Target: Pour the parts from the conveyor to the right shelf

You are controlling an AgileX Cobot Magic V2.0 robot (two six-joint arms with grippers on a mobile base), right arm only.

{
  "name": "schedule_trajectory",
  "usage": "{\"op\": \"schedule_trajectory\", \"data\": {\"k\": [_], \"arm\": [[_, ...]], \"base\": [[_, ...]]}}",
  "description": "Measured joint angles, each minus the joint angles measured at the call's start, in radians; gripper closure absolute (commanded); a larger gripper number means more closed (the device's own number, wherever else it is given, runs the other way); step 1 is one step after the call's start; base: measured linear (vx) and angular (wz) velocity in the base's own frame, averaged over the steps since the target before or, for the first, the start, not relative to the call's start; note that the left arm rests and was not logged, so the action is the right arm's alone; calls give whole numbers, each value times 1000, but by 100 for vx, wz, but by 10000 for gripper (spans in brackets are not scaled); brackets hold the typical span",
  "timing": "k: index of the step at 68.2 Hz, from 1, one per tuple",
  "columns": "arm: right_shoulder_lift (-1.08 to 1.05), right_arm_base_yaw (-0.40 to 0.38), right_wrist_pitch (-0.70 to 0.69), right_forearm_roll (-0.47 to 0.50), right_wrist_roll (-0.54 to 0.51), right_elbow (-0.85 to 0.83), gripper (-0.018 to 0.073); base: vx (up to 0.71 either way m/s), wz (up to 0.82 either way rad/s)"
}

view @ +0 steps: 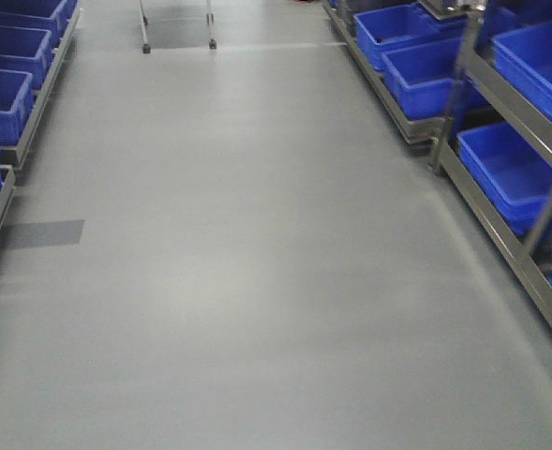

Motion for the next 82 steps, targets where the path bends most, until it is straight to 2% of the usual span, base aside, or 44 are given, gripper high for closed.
{"op": "schedule_trajectory", "data": {"k": [51, 82], "arm": [[0, 0, -1, 0, 0, 0, 565], [0, 0, 0, 0, 0, 0, 565]], "base": [[63, 13], [60, -8]]}}
